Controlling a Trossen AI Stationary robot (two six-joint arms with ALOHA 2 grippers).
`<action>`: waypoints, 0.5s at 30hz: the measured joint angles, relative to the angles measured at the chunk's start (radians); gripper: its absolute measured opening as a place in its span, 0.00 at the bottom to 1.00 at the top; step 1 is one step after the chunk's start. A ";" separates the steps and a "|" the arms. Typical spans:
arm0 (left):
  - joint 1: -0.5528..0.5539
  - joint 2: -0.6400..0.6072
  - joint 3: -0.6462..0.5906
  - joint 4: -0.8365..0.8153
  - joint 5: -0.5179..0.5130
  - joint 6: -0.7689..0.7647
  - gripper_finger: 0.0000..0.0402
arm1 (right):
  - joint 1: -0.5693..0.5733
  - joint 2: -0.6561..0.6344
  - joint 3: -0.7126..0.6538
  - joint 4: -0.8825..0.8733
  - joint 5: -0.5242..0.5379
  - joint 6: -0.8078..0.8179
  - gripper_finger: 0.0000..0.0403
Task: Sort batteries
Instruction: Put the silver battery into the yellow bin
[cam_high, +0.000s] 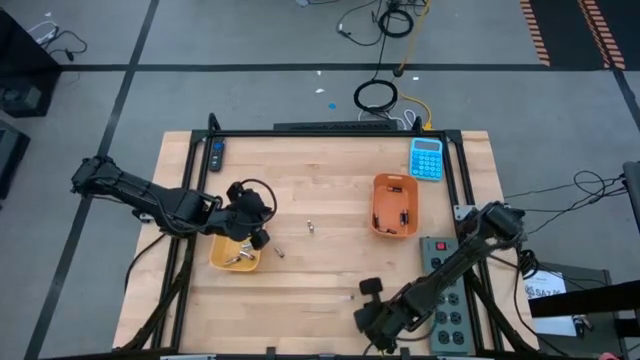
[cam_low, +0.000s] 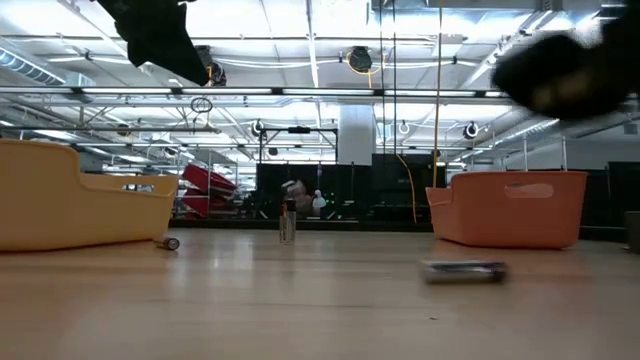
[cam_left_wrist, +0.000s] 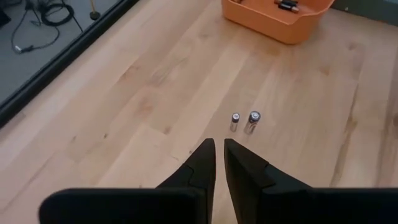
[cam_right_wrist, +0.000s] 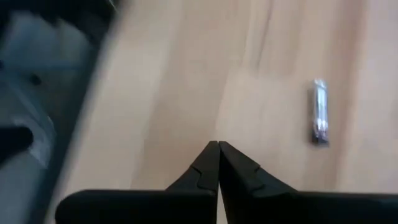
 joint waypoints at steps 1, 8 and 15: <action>0.000 0.000 0.000 0.001 0.000 0.011 0.11 | 0.002 -0.037 0.002 -0.015 0.016 -0.001 0.00; 0.002 0.001 0.000 0.039 -0.017 0.104 0.11 | -0.020 -0.207 0.006 -0.155 0.354 -0.014 0.00; 0.126 0.001 -0.024 0.159 -0.361 0.304 0.11 | -0.437 -0.218 0.005 -0.073 0.401 -0.215 0.00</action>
